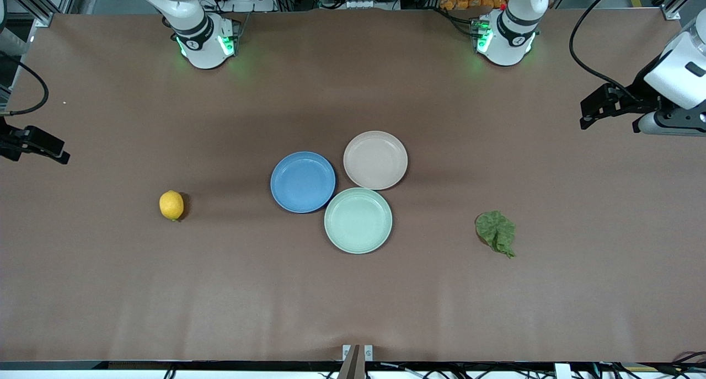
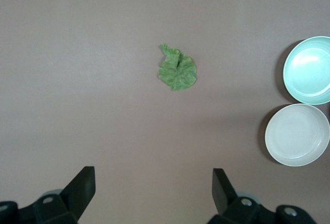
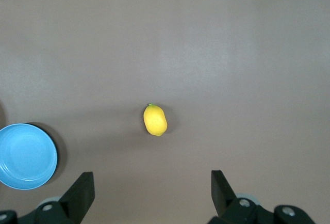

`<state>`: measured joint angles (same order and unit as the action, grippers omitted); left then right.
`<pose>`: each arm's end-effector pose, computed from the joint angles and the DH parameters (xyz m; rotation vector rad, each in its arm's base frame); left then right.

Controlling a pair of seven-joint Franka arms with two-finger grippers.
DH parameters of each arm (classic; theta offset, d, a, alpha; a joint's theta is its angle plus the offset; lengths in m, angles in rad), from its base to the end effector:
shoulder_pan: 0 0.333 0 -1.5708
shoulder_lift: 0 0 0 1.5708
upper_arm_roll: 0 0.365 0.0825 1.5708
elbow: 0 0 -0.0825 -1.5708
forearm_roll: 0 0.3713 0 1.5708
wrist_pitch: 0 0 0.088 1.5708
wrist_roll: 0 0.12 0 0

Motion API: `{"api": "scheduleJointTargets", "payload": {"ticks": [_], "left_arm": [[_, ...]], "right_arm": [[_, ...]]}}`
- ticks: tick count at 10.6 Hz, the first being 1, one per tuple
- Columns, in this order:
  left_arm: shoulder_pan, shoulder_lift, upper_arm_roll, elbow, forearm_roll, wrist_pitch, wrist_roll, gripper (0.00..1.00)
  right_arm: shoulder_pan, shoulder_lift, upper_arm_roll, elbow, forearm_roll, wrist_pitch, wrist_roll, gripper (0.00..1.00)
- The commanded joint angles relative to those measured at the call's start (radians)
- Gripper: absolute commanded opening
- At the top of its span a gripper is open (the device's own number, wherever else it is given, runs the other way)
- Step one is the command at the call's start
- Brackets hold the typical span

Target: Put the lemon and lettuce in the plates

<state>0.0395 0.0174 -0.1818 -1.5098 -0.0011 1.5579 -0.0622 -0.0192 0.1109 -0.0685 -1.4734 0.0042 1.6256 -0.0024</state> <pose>0.5423 -0.0767 0.6780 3.1313 -0.1254 0.0476 0.5856 -0.0484 0.6480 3.1329 -0.1330 0.0649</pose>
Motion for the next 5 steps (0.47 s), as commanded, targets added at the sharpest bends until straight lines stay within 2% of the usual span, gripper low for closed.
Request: {"api": "scheduleJointTargets", "payload": {"ticks": [1,5], "left_arm": [[0.006,-0.008,-0.004,0.005,-0.020,-0.001,-0.005,1.00],[0.007,-0.004,-0.001,0.005,-0.017,-0.001,-0.018,1.00]], "right_arm": [[-0.008,0.004,0.007,0.016,-0.003,-0.013,0.013,1.00],[-0.008,0.004,0.007,0.016,-0.003,-0.013,0.013,1.00]]}}
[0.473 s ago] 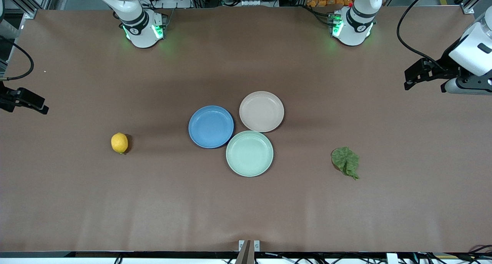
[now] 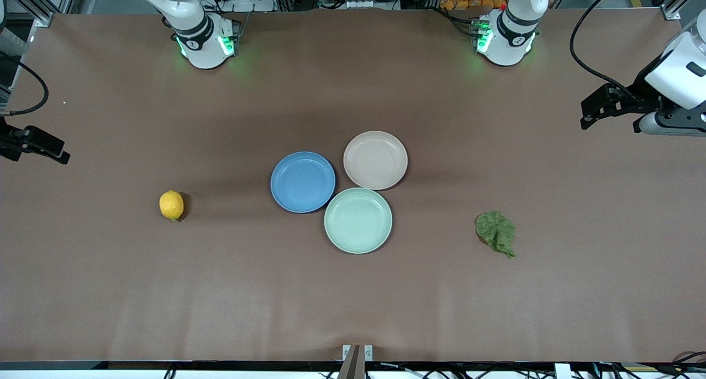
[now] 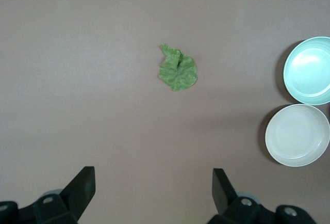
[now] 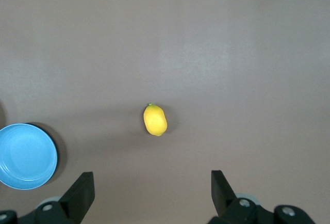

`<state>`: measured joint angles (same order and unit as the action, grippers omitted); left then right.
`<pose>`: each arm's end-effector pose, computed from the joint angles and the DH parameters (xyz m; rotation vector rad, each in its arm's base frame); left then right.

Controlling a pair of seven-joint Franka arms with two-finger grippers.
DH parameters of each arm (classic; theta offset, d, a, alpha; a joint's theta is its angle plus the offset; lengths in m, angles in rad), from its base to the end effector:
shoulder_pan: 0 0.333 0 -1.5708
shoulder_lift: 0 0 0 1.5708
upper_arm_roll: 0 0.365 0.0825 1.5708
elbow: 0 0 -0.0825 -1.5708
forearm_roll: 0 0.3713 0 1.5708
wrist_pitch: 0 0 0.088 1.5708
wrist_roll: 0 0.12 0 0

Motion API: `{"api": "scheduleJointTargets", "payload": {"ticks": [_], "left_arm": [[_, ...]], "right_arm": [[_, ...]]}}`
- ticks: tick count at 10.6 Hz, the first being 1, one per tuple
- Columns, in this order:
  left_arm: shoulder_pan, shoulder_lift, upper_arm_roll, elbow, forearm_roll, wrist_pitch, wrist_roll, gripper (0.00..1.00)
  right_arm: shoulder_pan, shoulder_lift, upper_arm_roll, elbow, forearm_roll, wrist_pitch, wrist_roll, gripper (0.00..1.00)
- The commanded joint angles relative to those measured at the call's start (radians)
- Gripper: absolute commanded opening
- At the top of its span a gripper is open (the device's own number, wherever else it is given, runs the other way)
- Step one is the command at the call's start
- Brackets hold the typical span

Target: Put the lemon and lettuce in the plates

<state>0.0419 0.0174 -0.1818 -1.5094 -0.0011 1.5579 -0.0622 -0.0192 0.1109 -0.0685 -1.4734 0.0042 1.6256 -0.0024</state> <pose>0.5425 -0.0754 0.6782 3.1315 -0.1216 0.0483 0.5856 -0.0484 0.6480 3.1329 -0.1330 0.0649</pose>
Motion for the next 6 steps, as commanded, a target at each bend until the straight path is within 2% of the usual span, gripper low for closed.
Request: {"api": "scheduleJointTargets", "payload": {"ticks": [1,6], "left_arm": [[0.001,0.001,-0.001,0.005,-0.017,-0.001,-0.021,1.00],[0.001,-0.005,-0.011,-0.005,-0.011,0.004,-0.030,1.00]], "right_arm": [[-0.008,0.004,0.007,0.016,-0.003,-0.013,0.013,1.00],[-0.008,0.003,0.007,0.016,-0.003,-0.036,0.013,1.00]]}}
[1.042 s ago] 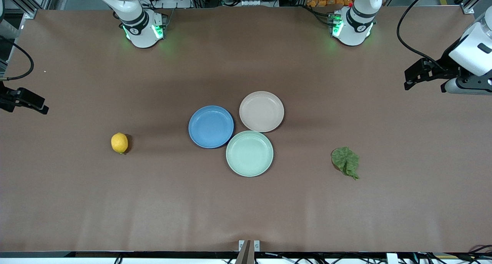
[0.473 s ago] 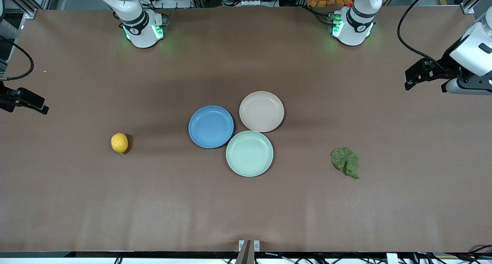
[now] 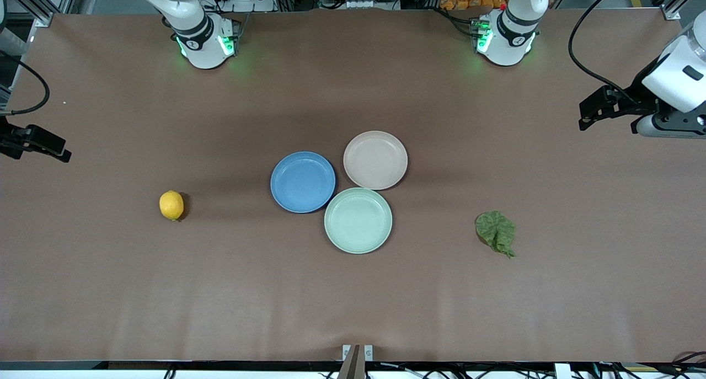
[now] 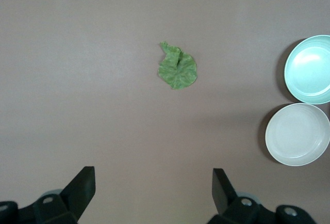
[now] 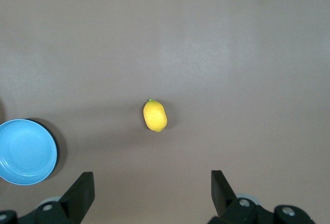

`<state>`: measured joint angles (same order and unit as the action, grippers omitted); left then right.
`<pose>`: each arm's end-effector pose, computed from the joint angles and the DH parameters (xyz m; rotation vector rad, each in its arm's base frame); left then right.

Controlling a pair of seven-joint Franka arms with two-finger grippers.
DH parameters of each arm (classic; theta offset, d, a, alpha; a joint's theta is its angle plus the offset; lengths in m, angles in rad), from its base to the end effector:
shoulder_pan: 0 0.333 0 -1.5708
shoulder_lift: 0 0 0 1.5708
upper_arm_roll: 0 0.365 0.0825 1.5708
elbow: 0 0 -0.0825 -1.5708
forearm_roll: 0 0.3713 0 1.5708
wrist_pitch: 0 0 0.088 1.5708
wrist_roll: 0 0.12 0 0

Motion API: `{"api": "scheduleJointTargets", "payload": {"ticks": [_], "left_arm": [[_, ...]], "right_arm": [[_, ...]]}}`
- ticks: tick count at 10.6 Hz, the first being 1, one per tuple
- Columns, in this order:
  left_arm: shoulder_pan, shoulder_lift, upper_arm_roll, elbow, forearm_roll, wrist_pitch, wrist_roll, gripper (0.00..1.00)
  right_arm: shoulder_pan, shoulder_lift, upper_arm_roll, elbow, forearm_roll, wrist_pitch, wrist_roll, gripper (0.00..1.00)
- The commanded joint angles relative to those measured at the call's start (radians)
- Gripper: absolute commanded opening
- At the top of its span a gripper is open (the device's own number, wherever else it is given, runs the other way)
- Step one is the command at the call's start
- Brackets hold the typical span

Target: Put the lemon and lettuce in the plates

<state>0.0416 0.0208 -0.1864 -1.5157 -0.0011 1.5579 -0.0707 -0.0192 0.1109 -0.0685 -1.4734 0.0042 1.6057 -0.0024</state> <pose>0.5432 -0.0780 0.6735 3.1320 -0.1160 0.0331 0.5833 -0.0482 0.6462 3.1342 -0.1331 0.0337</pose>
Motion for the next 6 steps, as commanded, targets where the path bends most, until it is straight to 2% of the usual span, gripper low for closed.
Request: {"api": "scheduleJointTargets", "payload": {"ticks": [1,6], "left_arm": [[0.000,-0.012,-0.007,0.002,-0.011,0.007,-0.021,1.00],[0.003,-0.027,-0.007,-0.015,-0.016,0.016,-0.015,1.00]], "right_arm": [[-0.008,0.003,0.007,0.016,-0.003,-0.018,0.013,1.00],[-0.005,0.015,0.007,0.002,-0.003,-0.039,0.016,1.00]]}}
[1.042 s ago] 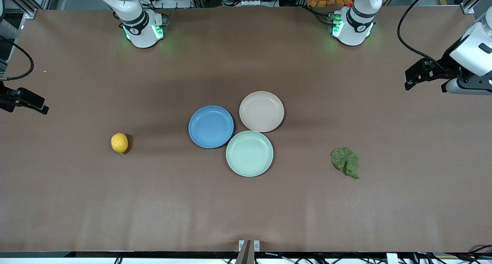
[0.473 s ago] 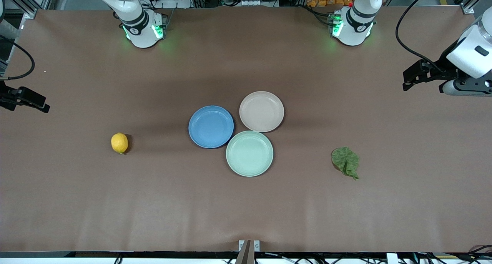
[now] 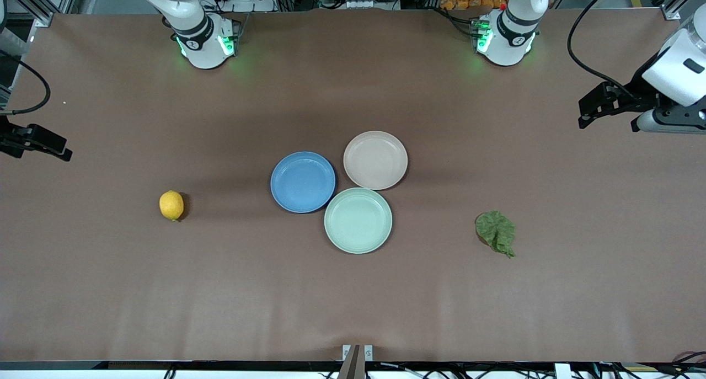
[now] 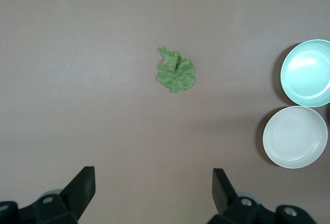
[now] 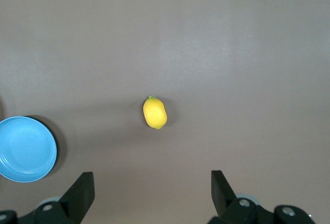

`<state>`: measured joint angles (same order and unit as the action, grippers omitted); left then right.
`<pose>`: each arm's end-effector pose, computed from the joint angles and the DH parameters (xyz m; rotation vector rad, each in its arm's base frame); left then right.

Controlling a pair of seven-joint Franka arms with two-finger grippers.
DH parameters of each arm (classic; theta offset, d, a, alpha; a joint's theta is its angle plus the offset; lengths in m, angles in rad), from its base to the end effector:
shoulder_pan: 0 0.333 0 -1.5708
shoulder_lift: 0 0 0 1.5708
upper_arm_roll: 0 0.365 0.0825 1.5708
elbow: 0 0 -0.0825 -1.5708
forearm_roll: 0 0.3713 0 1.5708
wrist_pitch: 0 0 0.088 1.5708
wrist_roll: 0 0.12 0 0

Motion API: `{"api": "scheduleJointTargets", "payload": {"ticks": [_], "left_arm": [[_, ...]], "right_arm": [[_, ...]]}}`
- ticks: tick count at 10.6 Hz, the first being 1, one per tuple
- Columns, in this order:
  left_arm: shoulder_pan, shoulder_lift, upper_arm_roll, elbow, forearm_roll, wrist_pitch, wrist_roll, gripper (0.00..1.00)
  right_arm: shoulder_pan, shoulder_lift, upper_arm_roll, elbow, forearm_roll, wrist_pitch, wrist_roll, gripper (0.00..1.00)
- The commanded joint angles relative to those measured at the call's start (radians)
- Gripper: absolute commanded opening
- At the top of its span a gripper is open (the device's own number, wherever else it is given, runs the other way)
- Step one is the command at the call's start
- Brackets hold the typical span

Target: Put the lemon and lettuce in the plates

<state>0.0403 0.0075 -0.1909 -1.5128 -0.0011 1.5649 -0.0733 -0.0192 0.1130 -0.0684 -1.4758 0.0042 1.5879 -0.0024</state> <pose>0.5390 -0.0814 0.6826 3.1310 -0.1211 0.0692 0.5817 -0.0479 0.6422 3.1353 -0.1331 -0.0012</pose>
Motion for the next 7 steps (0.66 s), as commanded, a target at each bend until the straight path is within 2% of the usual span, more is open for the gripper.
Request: {"api": "scheduleJointTargets", "payload": {"ticks": [1,7], "left_arm": [[0.004,-0.012,-0.002,-0.020,-0.016,0.020,-0.014,1.00],[0.003,-0.024,-0.018,-0.063,-0.019,0.049,-0.019,1.00]], "right_arm": [[-0.001,0.026,0.007,0.005,-0.003,-0.032,0.016,1.00],[-0.004,0.083,0.009,-0.032,-0.001,-0.017,0.013,1.00]]}}
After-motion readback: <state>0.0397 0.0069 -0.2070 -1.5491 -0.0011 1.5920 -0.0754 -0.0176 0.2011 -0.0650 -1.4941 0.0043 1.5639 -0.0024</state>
